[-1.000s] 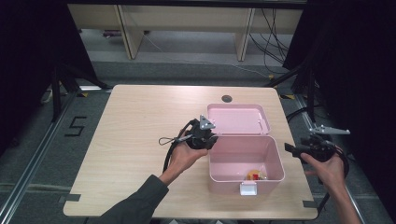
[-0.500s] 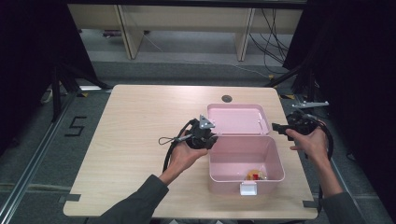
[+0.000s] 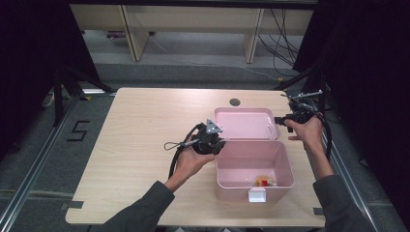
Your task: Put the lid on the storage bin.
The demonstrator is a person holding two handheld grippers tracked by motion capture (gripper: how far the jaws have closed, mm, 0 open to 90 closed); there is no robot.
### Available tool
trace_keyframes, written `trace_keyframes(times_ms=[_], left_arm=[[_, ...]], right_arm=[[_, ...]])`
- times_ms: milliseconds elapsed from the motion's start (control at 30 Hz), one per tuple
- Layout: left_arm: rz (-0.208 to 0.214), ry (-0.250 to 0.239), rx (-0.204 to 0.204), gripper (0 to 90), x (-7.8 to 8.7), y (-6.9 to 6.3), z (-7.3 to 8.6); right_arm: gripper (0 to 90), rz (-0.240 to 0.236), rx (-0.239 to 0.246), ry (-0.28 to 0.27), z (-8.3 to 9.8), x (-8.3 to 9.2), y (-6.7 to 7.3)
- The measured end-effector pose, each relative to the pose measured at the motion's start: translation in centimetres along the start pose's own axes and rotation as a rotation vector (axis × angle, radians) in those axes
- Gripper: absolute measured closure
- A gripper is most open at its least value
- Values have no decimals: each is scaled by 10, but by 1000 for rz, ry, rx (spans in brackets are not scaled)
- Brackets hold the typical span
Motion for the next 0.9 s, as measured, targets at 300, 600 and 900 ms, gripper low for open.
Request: trace_keyframes(times_ms=[300,600,900], left_arm=[[0,-1,-3,790,0,0,0],[0,-2,-4,790,0,0,0],[0,-3,-5,790,0,0,0]], right_arm=[[590,-7,-12,26,-6,-17,-4],[645,-1,-89,75,-10,-29,0],[678,24,-76,99,-12,-40,-4]])
Point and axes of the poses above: each handheld gripper's, and its own axes: x roughly backward along the jaws, z roughly out of its underside, y roughly to its left, the point moved 7 cm from there along -x, roughly forward along the jaws, and after that the axes turned 8 degrees about -z, right-handed, at the moved point
